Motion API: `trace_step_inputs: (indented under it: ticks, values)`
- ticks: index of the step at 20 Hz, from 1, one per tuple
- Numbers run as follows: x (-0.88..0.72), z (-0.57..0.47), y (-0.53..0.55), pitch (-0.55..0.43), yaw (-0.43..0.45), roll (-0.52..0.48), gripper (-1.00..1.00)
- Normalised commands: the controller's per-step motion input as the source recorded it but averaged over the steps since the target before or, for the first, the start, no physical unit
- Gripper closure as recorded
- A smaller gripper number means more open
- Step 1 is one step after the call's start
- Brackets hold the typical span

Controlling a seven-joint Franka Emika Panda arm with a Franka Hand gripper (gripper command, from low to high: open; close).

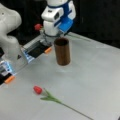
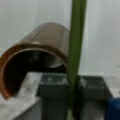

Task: Flower insertion into a vase

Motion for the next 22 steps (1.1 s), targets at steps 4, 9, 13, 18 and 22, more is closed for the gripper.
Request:
trace_step_inputs:
  ticks: [4, 9, 13, 18, 22]
  values:
    - [-0.76, -0.09, 0.33, -0.105, -0.171, 0.092, 1.0]
    - [-0.69, -0.16, 0.08, -0.129, -0.144, 0.104, 1.0]
    - [-0.66, -0.2, -0.09, -0.114, -0.127, 0.127, 1.0]
    - [-0.59, -0.19, -0.09, -0.103, -0.129, 0.133, 1.0]
    - [-0.48, -0.13, -0.03, -0.057, -0.115, 0.129, 1.0]
